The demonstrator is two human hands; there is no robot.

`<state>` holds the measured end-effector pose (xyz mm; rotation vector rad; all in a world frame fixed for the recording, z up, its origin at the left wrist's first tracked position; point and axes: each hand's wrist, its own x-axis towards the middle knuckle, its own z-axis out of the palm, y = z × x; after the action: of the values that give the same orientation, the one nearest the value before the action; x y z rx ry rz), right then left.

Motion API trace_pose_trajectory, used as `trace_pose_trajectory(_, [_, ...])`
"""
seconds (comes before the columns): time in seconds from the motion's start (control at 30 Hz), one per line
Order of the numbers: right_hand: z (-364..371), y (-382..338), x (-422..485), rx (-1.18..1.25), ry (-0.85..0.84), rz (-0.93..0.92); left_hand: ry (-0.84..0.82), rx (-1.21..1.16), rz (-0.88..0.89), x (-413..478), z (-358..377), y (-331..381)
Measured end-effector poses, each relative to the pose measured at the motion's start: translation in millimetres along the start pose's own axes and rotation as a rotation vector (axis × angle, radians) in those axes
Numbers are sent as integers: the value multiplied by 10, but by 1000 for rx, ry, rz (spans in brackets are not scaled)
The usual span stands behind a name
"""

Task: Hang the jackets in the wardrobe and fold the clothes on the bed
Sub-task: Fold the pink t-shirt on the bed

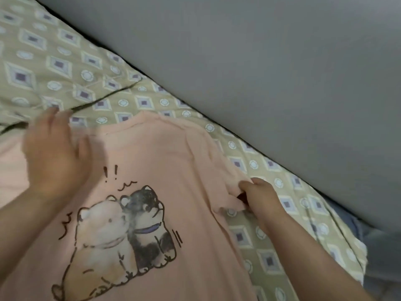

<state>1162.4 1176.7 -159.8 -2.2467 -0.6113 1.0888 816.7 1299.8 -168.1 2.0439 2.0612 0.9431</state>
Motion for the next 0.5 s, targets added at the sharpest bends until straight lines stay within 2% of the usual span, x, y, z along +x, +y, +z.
trace_pose_trajectory(0.03, [11,-31,59,57,18,0,-94,-53,93,-114,103,173])
trace_pose_trajectory(0.1, [23,-134,229,108,69,-23,-448,-215,282,-371,369,731])
trace_pose_trajectory(0.13, [17,-202,331,103,119,-59,-594,-215,332,-487,498,1030])
trace_pose_trajectory(0.17, [13,-276,427,108,190,-108,-670,-188,370,-554,687,1178])
trace_pose_trajectory(0.27, [6,-401,558,237,353,-245,-659,82,460,-617,1048,1193])
trace_pose_trajectory(0.33, [11,-353,471,318,304,-181,-598,114,473,-680,1134,1151])
trace_pose_trajectory(0.4, [9,-218,356,253,197,-72,-586,91,471,-712,1154,1152])
trace_pose_trajectory(0.5, [-5,-121,322,139,81,-90,-590,104,470,-679,1143,1158])
